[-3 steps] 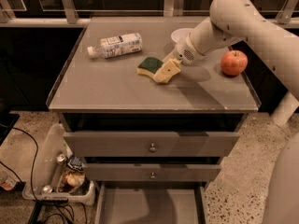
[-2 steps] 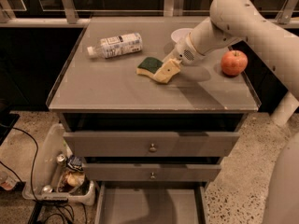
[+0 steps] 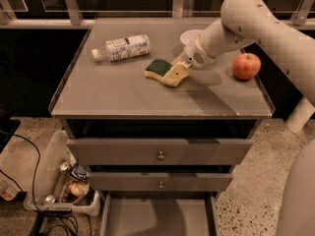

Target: Place sponge into bottom drawer

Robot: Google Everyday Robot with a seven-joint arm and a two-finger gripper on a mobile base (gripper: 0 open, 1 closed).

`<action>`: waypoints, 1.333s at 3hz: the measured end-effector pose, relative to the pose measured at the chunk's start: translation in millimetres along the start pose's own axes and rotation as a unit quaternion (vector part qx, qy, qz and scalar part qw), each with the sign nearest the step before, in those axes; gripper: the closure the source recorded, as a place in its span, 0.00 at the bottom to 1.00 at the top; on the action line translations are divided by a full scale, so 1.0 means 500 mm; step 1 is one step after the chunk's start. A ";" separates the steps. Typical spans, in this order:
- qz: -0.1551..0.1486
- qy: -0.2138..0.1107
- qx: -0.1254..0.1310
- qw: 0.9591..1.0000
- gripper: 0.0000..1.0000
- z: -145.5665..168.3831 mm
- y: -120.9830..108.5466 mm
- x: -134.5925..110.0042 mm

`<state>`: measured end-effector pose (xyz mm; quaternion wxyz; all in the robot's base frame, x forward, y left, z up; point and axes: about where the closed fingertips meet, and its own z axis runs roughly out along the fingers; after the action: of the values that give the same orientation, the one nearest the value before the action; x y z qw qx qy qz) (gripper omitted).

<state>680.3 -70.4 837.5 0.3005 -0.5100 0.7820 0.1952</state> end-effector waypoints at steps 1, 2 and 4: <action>-0.016 0.009 0.006 1.000 1.00 -0.010 0.025 0.013; -0.041 0.002 0.017 0.999 1.00 -0.053 0.081 0.035; -0.075 -0.026 0.050 0.996 1.00 -0.184 0.233 0.127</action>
Offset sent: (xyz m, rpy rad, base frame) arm -0.1015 -0.0366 0.0188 -0.0451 -0.1355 0.0513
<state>529.6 -122.8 863.1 0.3596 -0.5464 0.7421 0.1463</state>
